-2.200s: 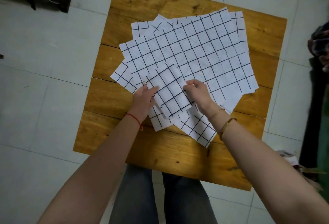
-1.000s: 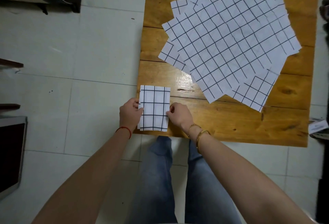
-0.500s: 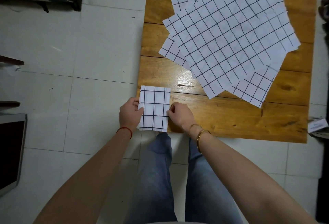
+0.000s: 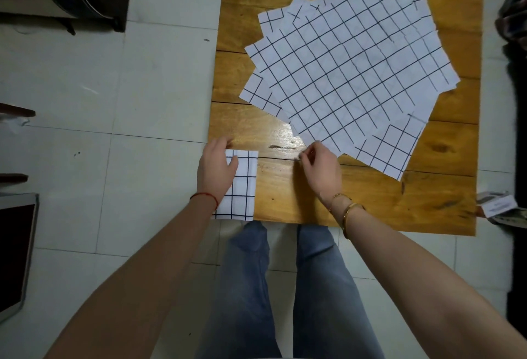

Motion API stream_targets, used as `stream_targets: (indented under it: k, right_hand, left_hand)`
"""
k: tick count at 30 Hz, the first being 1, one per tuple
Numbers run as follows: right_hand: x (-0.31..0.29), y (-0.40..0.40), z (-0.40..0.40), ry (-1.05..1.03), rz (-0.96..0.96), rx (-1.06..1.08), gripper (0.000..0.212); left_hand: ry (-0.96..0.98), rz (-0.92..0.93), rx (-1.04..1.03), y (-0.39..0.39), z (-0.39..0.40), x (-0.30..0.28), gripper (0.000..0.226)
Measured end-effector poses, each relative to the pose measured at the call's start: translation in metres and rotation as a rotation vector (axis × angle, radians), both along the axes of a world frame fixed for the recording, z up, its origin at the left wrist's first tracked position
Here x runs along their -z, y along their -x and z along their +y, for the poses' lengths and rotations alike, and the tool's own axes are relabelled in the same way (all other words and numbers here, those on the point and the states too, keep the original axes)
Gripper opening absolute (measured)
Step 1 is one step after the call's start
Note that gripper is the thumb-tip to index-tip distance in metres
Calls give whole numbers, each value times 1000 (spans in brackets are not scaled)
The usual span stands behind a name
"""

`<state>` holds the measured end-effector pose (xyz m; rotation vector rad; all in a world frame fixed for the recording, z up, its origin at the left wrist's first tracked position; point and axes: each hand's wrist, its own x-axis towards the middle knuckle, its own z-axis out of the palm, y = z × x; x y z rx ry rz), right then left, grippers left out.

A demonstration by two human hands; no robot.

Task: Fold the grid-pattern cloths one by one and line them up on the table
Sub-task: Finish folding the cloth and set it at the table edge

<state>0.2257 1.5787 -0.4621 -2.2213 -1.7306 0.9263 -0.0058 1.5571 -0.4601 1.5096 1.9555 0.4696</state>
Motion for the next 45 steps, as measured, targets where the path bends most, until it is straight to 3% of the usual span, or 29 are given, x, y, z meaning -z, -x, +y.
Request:
stream_targets:
  k: [5, 17, 27, 31, 38, 42, 45]
  right_hand:
    - [4, -41, 12, -51, -56, -56, 8]
    - [19, -70, 35, 70, -161, -415, 49]
    - [35, -85, 56, 80, -91, -501, 9]
    - [31, -97, 66, 100, 55, -435, 1]
    - [10, -140, 107, -6, 378, -14, 4]
    - [-3, -162, 133, -20, 508, 158, 14]
    - [-18, -173, 147, 8, 534, 139, 27]
  left_hand:
    - [-55, 57, 187, -35, 51, -2, 40]
    - [-31, 190, 373, -77, 120, 6, 42]
    - [87, 248, 437, -93, 151, 14, 46]
    - [97, 275, 499, -97, 164, 16, 48]
    - [145, 306, 581, -100, 180, 14, 51]
    - [81, 350, 520, -107, 188, 11, 30]
    - [-22, 314, 435, -113, 196, 2, 15]
